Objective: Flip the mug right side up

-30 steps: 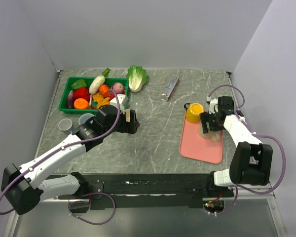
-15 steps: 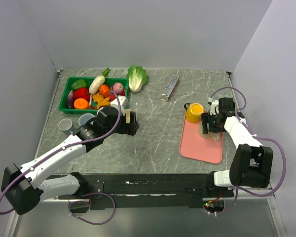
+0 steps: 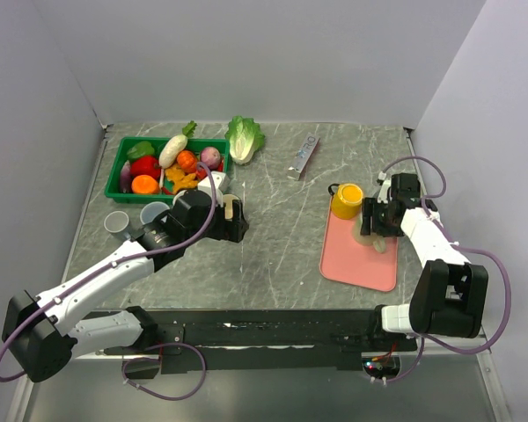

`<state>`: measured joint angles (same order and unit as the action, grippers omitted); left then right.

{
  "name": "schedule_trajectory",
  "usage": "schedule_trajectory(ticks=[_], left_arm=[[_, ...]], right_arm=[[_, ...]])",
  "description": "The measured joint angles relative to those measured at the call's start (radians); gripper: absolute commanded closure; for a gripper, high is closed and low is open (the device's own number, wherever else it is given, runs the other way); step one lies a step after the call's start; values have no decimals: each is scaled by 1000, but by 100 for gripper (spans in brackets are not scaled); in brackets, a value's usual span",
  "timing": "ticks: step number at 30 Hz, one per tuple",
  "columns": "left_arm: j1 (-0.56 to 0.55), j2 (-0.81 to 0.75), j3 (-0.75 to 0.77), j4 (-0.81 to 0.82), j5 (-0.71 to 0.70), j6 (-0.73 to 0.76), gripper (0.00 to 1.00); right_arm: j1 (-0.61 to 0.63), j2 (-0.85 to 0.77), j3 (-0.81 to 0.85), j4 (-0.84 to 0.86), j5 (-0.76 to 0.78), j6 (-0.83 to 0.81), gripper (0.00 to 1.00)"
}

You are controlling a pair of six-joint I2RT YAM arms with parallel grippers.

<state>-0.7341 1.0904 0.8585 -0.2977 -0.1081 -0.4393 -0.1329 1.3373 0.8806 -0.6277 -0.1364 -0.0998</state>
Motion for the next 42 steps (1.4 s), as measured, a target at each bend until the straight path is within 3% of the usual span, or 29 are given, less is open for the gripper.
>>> schedule_trajectory(ticks=[4,14,28,36,38,42], left_arm=[[0,0,-2,1,6,0,4],[0,23,-10,6,34,-3,4],[0,37,-10,9,49,-11,4],[0,37,-11,9,59,-18,4],[0,37,-11,9,59,-18,4],[0,37,-11,9,59,-18,4]], right_arm=[[0,0,1,-3,-14,48,32],[6,-32,-5,-10,-34,171,28],[81,-51,-46,22,16,242,51],[162,-30,-68,50,153,282,54],[177,-29,-76,58,181,290,60],[198,-27,-95,78,233,302,83]])
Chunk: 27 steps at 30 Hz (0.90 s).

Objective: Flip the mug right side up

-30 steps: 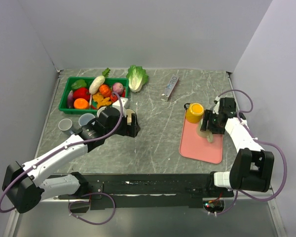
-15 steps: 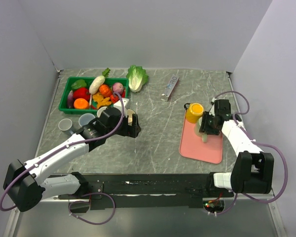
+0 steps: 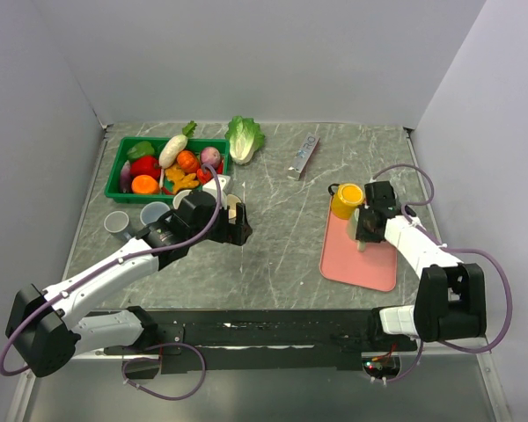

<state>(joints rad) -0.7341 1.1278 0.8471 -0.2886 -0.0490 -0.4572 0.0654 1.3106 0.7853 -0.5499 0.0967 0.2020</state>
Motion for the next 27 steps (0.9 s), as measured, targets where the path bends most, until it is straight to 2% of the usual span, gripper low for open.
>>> schedule_trajectory(ticks=[4,12,15,22,27], left_arm=[[0,0,0,0,0,0,4],[0,0,-2,0,1,-2,4],[0,-2,-2,-2,8,-5,4],[0,-19,8,-8,52,-26,4],[0,-21,53,4,120,-48,4]], right_arm=[[17,4,0,11,48,11,100],[40,-19,-9,9,63,20,100],[62,-105,-33,1,21,40,100],[103,-453,-56,-1,-182,156,100],[168,-578,-32,20,-290,268,100]])
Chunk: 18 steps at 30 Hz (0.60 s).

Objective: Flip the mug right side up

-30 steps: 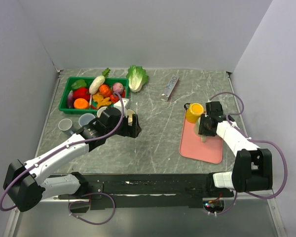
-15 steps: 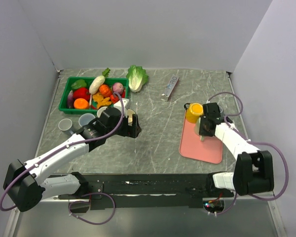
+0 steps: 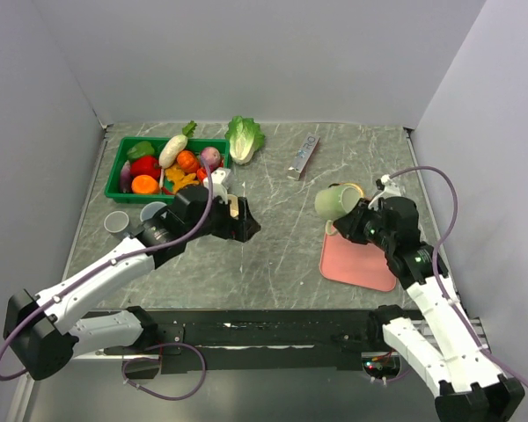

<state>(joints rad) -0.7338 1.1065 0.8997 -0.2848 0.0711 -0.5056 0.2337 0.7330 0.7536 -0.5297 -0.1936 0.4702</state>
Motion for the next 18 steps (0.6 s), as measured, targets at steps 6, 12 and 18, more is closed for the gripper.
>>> schedule_trajectory(ticks=[6,12,18], left_arm=[[0,-16,61,92,124,-43,4],[0,-34,92,249,226,-148,4],[0,-32,151,365,308,-259,4]], right_arm=[[86,-33,36,115,-93,141,100],[154,-38,45,339,-154,286,100],[206,-1,142,516,-201,360,100]])
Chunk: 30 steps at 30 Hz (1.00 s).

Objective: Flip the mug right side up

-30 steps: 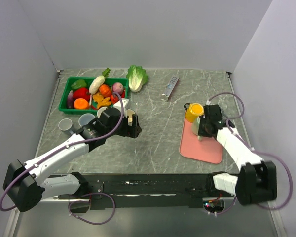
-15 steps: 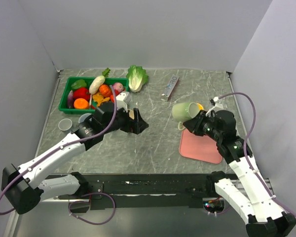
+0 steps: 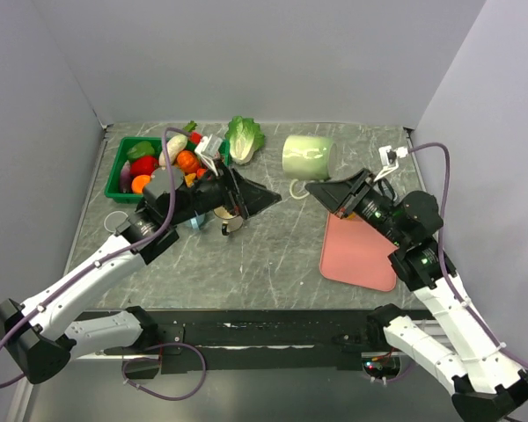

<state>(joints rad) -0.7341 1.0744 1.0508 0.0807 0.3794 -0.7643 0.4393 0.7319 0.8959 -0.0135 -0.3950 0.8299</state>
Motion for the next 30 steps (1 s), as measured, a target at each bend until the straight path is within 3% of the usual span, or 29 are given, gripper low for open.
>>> schedule_trajectory(ticks=[9,11,12,15,17,23,26,30], left_arm=[[0,53,19,260,110,-179,0],[0,58,18,325,130,-222,5],[0,58,16,358,139,-240,13],[0,58,15,439,153,-282,26],[0,58,15,466,158,-299,27],[2,85,14,528,188,-358,45],[2,100,14,546,196,-380,62],[3,108,13,560,199,-402,76]], right_arm=[[63,82,75,256,-63,52,100],[76,94,76,269,-68,56,100],[82,100,77,274,-70,57,100],[97,114,80,284,-71,63,100],[105,119,80,293,-70,68,100],[122,119,80,331,-68,75,100],[131,119,80,338,-66,79,100],[144,119,80,360,-61,83,100]])
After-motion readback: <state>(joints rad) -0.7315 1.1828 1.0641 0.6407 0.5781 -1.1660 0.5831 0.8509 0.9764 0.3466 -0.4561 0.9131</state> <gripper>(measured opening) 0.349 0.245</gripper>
